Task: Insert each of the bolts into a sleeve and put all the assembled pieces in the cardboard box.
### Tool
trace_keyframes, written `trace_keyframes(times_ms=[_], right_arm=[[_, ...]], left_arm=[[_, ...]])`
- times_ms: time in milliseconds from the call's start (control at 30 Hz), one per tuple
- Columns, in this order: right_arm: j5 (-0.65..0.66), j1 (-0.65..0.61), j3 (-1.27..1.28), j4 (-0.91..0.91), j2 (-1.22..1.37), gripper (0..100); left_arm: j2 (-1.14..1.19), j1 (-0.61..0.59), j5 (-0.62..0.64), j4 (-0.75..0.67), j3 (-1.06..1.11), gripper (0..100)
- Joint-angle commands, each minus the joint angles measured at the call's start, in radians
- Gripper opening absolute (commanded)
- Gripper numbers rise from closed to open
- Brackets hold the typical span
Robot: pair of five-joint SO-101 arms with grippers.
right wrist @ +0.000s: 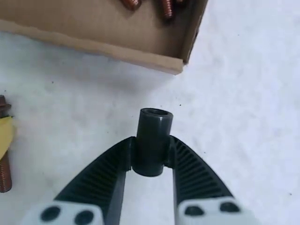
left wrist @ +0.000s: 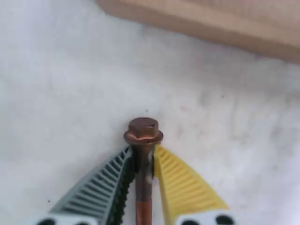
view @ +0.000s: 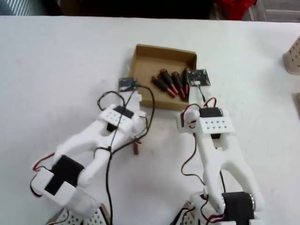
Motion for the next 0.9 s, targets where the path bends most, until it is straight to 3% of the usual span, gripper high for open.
trace_keyframes(times_ms=[0, 200, 400, 567, 867], right_arm=[[0.009, 0.005, -0.041, -0.015, -0.007, 1.6], [0.006, -0.031, -0.04, -0.01, -0.007, 1.6], [-0.002, -0.101, -0.038, -0.015, -0.008, 1.6], [-0.11, -0.147, 0.032, -0.073, -0.039, 1.6], [-0.115, -0.326, 0.27, -0.292, -0.269, 1.6]], left_arm=[[-0.025, -0.015, -0.051, 0.011, -0.035, 2], [-0.217, -0.016, -0.066, 0.097, 0.014, 2], [-0.394, -0.081, -0.068, -0.041, 0.178, 2], [-0.389, -0.226, -0.066, -0.078, 0.172, 2], [-0.277, -0.387, -0.064, -0.072, 0.103, 2]])
